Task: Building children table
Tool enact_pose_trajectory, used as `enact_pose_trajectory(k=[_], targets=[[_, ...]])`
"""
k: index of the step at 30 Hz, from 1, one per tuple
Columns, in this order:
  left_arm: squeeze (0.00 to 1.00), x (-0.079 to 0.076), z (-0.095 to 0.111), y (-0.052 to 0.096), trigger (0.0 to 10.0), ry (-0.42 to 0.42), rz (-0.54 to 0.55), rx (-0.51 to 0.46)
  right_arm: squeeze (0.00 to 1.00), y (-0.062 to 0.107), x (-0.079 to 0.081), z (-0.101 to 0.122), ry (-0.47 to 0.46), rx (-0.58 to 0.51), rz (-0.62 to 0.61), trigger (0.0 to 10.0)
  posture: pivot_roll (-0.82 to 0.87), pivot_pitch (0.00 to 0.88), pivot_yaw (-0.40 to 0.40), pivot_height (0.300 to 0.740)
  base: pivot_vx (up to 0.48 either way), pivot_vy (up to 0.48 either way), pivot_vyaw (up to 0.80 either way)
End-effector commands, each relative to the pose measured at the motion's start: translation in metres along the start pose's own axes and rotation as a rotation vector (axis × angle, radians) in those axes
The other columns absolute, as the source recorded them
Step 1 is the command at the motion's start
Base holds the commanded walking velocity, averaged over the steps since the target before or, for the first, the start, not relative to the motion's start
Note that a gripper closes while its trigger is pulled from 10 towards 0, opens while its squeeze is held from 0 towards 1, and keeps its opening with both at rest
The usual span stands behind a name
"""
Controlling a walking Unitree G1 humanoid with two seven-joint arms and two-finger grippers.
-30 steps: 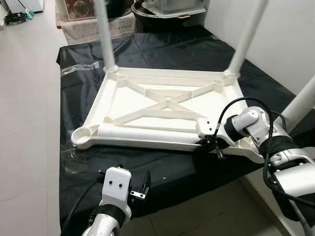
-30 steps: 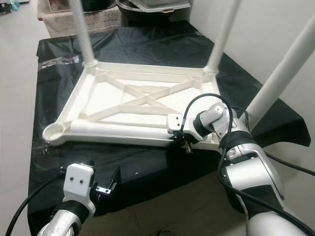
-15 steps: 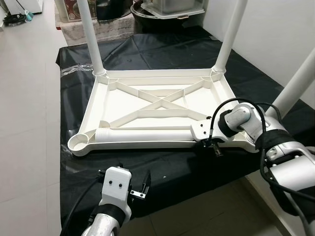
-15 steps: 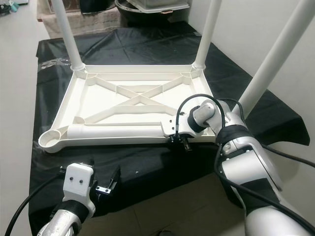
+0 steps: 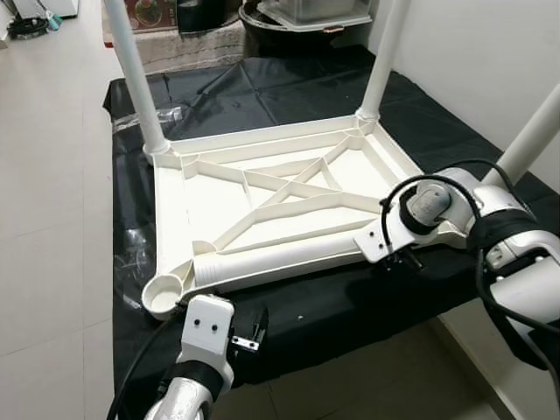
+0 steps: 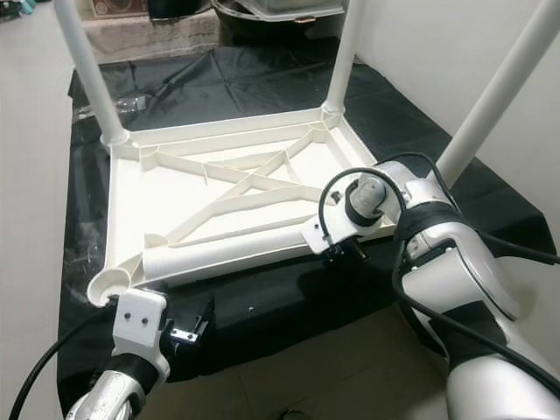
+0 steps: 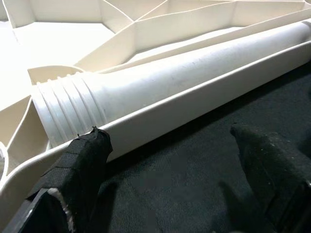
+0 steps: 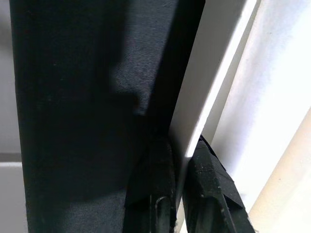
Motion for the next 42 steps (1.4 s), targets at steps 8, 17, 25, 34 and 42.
enact_pose_trajectory(k=[8,17,25,34,42], targets=[[0.0,-0.002,-0.006,0.002,10.0,0.002,-0.004,0.017,0.0,-0.009,-0.011,0.018,0.158,0.007,-0.077,0.0,0.04,0.12,-0.044,0.74,0.0,0.0,0.0],[0.0,-0.003,-0.007,0.001,10.0,0.0,-0.009,0.019,0.93,-0.012,-0.016,0.024,0.196,0.006,-0.126,10.0,0.04,0.106,-0.043,0.74,0.0,0.0,0.0],[0.0,-0.002,-0.009,0.0,10.0,-0.004,-0.012,0.02,0.6,-0.009,-0.022,0.025,0.223,0.015,-0.168,10.0,0.04,0.096,-0.042,0.74,0.0,0.0,0.0],[0.0,-0.001,-0.001,-0.004,10.0,-0.02,-0.018,-0.017,0.0,0.012,-0.026,0.021,0.136,-0.031,-0.144,10.0,0.05,0.085,-0.039,0.74,0.0,0.0,0.0],[0.0,-0.001,0.001,-0.009,10.0,-0.035,-0.032,-0.034,0.0,0.04,-0.029,0.017,0.086,-0.1,-0.114,10.0,0.04,0.068,-0.026,0.74,0.0,0.0,0.0]])
Point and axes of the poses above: a point about 5 cm out from each wrist's last joint towards the gripper, its own y axis pointing back from the gripper into the wrist, its own z axis along the axis of the wrist's last joint, x = y × z, the point moved 3 cm from there along -y, pointing out of the wrist towards the gripper, and after that the axes turned 11 degrees about -y, right-handed, at the moved point
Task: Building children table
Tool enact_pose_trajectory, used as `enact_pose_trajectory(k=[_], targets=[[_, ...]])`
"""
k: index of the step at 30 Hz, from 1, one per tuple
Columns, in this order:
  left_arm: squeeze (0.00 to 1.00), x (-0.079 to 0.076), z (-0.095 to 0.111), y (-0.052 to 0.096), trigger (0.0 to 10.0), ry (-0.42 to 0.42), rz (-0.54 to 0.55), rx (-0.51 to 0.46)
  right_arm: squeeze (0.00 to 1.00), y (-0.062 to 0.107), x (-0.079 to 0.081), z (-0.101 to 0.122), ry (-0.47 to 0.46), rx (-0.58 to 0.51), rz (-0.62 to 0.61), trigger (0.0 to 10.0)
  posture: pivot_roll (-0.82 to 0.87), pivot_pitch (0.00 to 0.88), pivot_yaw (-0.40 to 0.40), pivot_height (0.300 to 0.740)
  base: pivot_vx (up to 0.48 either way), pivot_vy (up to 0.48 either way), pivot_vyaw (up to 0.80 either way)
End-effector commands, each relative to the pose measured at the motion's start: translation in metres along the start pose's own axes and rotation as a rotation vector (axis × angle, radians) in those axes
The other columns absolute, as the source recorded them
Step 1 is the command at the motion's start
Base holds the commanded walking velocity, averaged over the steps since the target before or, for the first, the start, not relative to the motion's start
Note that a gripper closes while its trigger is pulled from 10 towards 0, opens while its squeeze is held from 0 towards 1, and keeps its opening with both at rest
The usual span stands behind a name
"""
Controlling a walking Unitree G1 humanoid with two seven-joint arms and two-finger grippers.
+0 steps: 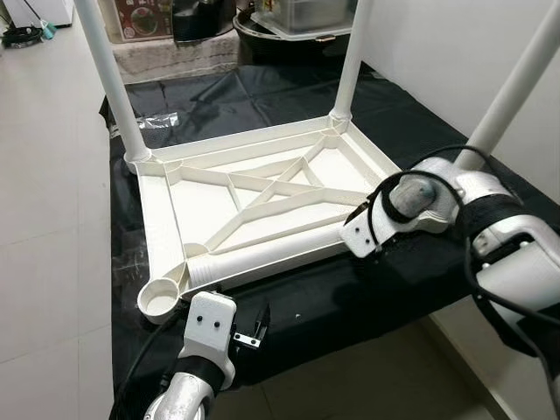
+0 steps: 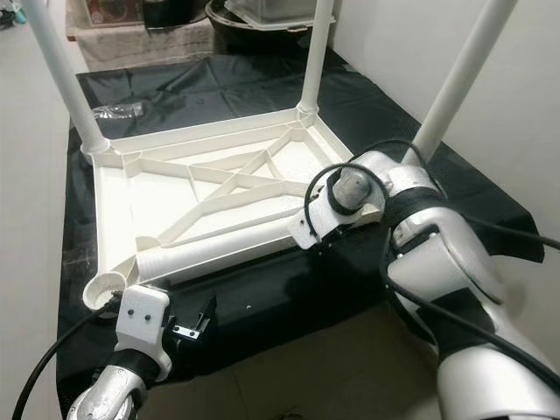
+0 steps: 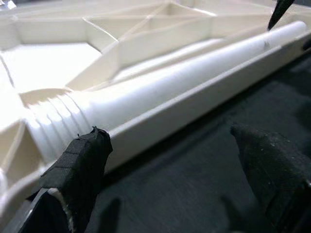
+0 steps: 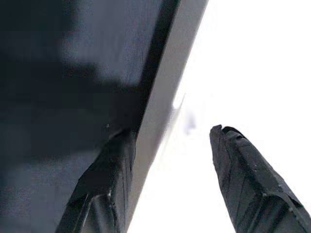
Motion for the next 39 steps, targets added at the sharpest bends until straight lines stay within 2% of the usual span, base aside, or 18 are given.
enact_pose_trajectory(k=[1,3,6,9,11,14,15,17,18,20,23,25,26,30,32,35,36,39], targets=[[0.0,-0.001,-0.005,0.0,10.0,-0.014,-0.016,0.011,0.0,0.015,-0.005,0.0,-0.029,-0.042,-0.016,10.0,0.04,0.067,-0.025,0.74,0.0,0.0,0.0],[0.0,-0.001,-0.004,-0.001,10.0,-0.015,-0.018,0.008,0.0,0.022,-0.011,0.004,-0.072,-0.096,-0.042,10.0,0.04,0.067,-0.025,0.74,0.0,0.0,0.0],[0.0,0.006,0.005,-0.003,10.0,0.057,0.01,-0.012,0.0,0.04,-0.036,0.027,-0.306,-0.414,-0.139,10.0,0.04,0.06,-0.032,0.74,0.0,0.0,0.0],[0.0,0.01,0.01,-0.004,10.0,0.075,0.023,-0.024,0.0,0.046,-0.045,0.036,-0.382,-0.551,-0.169,10.0,0.05,0.059,-0.036,0.74,0.0,0.0,0.0],[0.0,0.021,0.02,-0.007,10.0,0.133,0.057,-0.05,0.0,0.053,-0.057,0.047,-0.543,-0.762,-0.197,10.0,0.06,0.056,-0.038,0.74,0.0,0.0,0.0],[0.0,0.028,0.027,-0.009,10.0,0.153,0.064,-0.07,0.0,0.051,-0.061,0.049,-0.618,-0.852,-0.228,10.0,0.06,0.054,-0.038,0.74,0.0,0.0,0.0],[0.67,0.034,0.034,-0.011,10.0,0.171,0.072,-0.085,0.0,0.047,-0.065,0.051,-0.7,-0.935,-0.272,10.0,0.07,0.051,-0.036,0.74,0.0,0.0,0.0],[0.67,0.034,0.034,-0.011,10.0,0.171,0.072,-0.085,0.0,0.047,-0.065,0.051,-0.7,-0.935,-0.272,10.0,0.07,0.051,-0.036,0.74,0.0,0.0,0.0],[1.0,0.042,0.04,-0.013,10.0,0.205,0.07,-0.097,0.0,0.042,-0.072,0.052,-0.79,-1.007,-0.359,10.0,0.07,0.048,-0.032,0.74,0.0,0.0,0.0],[1.0,0.042,0.04,-0.013,10.0,0.205,0.07,-0.097,0.0,0.042,-0.072,0.052,-0.79,-1.007,-0.359,10.0,0.07,0.048,-0.032,0.74,0.0,0.0,0.0],[1.0,0.061,0.046,-0.021,10.0,0.377,-0.006,-0.048,0.0,0.021,-0.088,0.044,-1.191,-1.164,-0.683,10.0,0.08,0.048,-0.023,0.74,0.0,0.0,0.0],[1.0,0.061,0.046,-0.021,10.0,0.377,-0.006,-0.048,0.0,0.021,-0.088,0.044,-1.191,-1.164,-0.683,10.0,0.08,0.048,-0.023,0.74,0.0,0.0,0.0],[0.0,0.063,0.047,-0.023,10.0,0.435,-0.09,-0.018,0.0,0.012,-0.09,0.041,-1.353,-1.216,-0.78,10.0,0.08,0.05,-0.02,0.74,0.0,0.0,0.0],[0.0,0.062,0.046,-0.024,10.0,0.482,-0.137,0.017,0.0,0.006,-0.088,0.039,-1.439,-1.237,-0.821,10.0,0.08,0.05,-0.02,0.74,0.0,0.0,0.0],[0.0,0.063,0.037,-0.024,10.0,0.552,-0.171,0.107,0.0,-0.003,-0.083,0.032,-1.566,-1.219,-0.9,10.0,0.09,0.057,-0.017,0.74,0.0,0.0,0.0],[0.0,0.065,0.031,-0.024,10.0,0.561,-0.172,0.16,0.0,-0.008,-0.08,0.029,-1.625,-1.196,-0.924,10.0,0.09,0.057,-0.017,0.74,0.0,0.0,0.0],[0.0,0.072,0.018,-0.022,10.0,0.586,-0.156,0.266,0.0,-0.017,-0.074,0.025,-1.706,-1.17,-0.936,10.0,0.1,0.058,-0.014,0.74,0.0,0.0,0.0],[0.0,0.075,0.013,-0.02,10.0,0.595,-0.165,0.313,0.0,-0.02,-0.072,0.024,-1.722,-1.15,-0.958,10.0,0.1,0.058,-0.014,0.74,0.0,0.0,0.0]])
Point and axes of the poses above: a point about 5 cm out from each wrist's last joint towards the gripper, its own y axis pointing back from the gripper into the wrist, its own z axis along the axis of the wrist's last joint, x = y × z, the point moved 3 cm from there along -y, pointing out of the wrist towards the gripper, and after that the axes turned 11 degrees about -y, right-handed, at the moved point
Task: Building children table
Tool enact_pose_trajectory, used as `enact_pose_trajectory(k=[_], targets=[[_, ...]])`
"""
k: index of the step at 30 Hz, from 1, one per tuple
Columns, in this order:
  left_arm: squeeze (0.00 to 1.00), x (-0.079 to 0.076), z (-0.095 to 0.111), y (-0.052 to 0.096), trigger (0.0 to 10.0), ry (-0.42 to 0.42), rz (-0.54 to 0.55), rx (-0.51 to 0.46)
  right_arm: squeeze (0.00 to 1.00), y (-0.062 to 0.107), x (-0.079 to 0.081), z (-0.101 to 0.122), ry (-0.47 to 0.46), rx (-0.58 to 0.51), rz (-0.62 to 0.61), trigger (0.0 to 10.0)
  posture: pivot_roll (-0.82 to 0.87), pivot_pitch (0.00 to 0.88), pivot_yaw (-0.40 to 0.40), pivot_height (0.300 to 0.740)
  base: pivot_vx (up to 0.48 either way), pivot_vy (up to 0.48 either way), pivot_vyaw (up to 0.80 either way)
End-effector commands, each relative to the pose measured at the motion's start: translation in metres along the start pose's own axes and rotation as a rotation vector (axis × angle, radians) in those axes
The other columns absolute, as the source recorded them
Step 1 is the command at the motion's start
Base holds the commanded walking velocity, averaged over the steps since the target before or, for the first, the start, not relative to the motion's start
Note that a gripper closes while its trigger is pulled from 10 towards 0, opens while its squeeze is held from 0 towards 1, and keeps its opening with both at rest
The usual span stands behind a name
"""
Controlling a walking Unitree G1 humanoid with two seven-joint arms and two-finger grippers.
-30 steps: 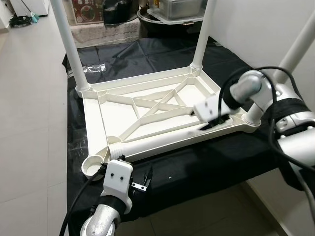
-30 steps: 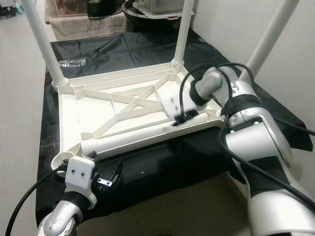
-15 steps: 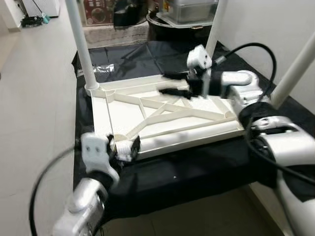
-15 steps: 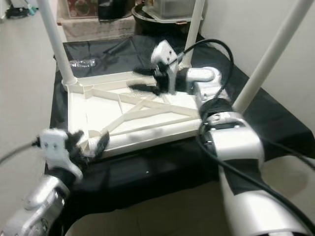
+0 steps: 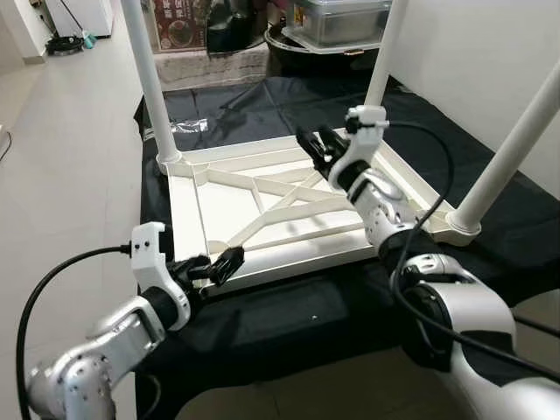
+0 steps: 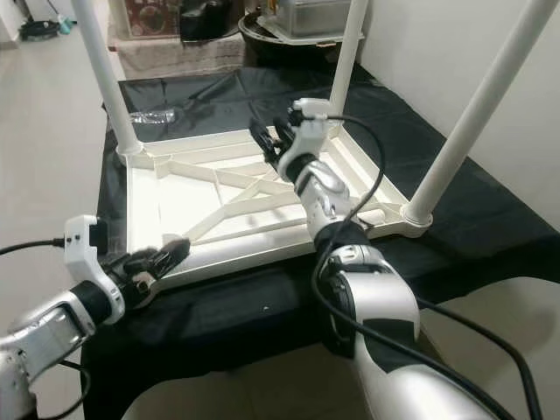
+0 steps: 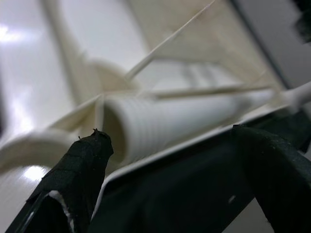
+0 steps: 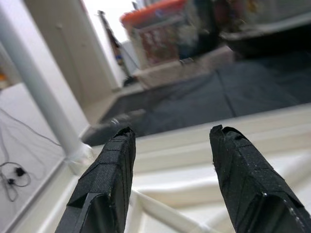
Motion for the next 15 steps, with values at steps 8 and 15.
enact_pose_trajectory(k=[8,15], targets=[[0.0,0.019,0.001,0.008,10.0,-0.025,0.022,0.101,0.0,0.002,0.001,-0.001,0.014,-0.01,-0.038,10.0,0.1,0.055,-0.004,0.74,0.0,0.0,0.0],[0.0,0.014,0.014,0.001,10.0,0.007,-0.033,0.083,0.0,0.005,0.003,-0.005,0.024,0.001,-0.046,10.0,0.09,0.053,0.002,0.74,0.0,0.0,0.0]])
Point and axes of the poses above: a point about 5 cm out from each wrist's last joint towards the gripper, its own y axis pointing back from the gripper into the wrist, its own z axis along the axis of the wrist's last joint, x = y × z, the point moved 3 cm from there along -y, pointing out of the wrist towards the gripper, and after that the axes turned 11 degrees about -y, right-handed, at the moved point
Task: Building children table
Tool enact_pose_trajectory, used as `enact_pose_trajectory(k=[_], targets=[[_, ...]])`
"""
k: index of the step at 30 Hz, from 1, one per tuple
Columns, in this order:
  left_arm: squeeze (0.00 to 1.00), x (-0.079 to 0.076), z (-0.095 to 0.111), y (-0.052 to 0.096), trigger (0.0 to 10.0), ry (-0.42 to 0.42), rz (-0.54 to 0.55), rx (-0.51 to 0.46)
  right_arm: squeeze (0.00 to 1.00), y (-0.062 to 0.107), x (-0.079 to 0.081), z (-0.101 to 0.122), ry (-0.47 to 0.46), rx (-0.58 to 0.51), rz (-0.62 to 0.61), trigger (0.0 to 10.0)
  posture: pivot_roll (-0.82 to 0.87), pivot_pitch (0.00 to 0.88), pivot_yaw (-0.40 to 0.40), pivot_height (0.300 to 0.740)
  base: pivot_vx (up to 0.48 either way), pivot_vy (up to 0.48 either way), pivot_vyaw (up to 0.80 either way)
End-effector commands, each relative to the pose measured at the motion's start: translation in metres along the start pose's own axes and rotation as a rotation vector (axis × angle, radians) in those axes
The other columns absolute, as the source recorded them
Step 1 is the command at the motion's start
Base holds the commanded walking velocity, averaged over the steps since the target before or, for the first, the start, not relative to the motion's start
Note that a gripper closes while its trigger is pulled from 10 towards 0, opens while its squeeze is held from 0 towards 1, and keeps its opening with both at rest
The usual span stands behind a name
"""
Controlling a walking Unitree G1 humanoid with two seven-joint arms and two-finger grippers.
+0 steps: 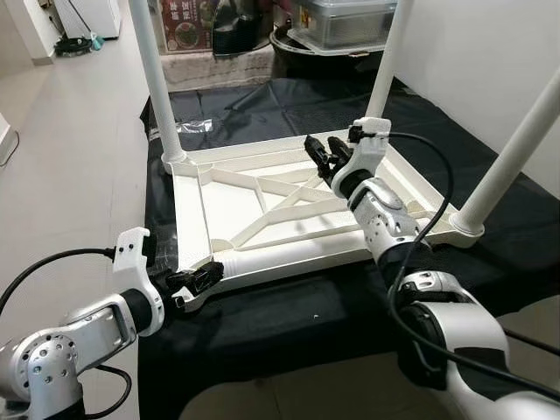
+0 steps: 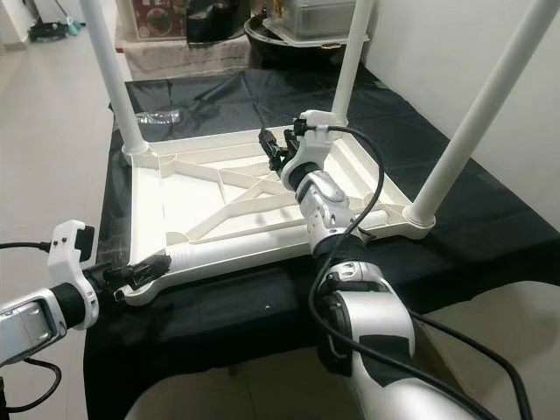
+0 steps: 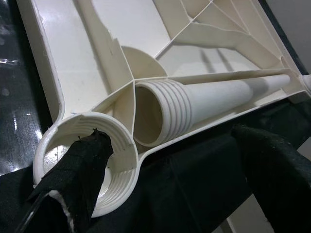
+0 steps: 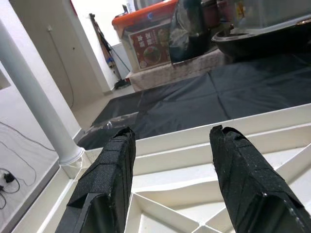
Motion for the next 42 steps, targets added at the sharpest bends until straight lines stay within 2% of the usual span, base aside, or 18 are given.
enact_pose_trajectory(k=[1,10,17,27,42], targets=[[0.0,-0.005,0.008,-0.003,10.0,0.018,-0.049,0.003,0.0,0.002,0.003,-0.009,0.019,0.034,0.0,10.0,0.09,0.053,0.002,0.74,0.0,0.0,0.0],[0.0,-0.009,0.015,-0.01,10.0,0.015,-0.074,0.0,0.0,0.002,0.003,-0.008,0.008,0.028,-0.01,10.0,0.09,0.053,0.002,0.74,0.0,0.0,0.0],[0.0,-0.012,0.011,-0.027,10.0,0.031,-0.108,0.058,0.0,0.006,0.002,-0.006,0.018,0.031,-0.022,10.0,0.07,0.057,0.007,0.74,0.0,0.0,0.0],[0.0,-0.008,0.011,-0.031,10.0,0.052,-0.11,0.073,0.0,0.009,0.001,-0.003,0.021,0.029,-0.039,10.0,0.06,0.073,0.015,0.74,0.0,0.0,0.0],[0.0,-0.012,0.01,-0.042,10.0,0.097,-0.157,0.073,0.0,0.015,-0.001,0.003,0.038,0.03,-0.06,10.0,0.05,0.104,0.025,0.74,0.0,0.0,0.0]])
Point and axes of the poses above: a point about 5 cm out from each wrist's last joint towards the gripper, its own y axis pointing back from the gripper into the wrist, its own z axis along the axis of the wrist's last joint, x = y × z, the point moved 3 cm from there along -y, pointing out of the wrist towards the gripper, and after that the axes turned 11 degrees about -y, right-handed, at the moved point
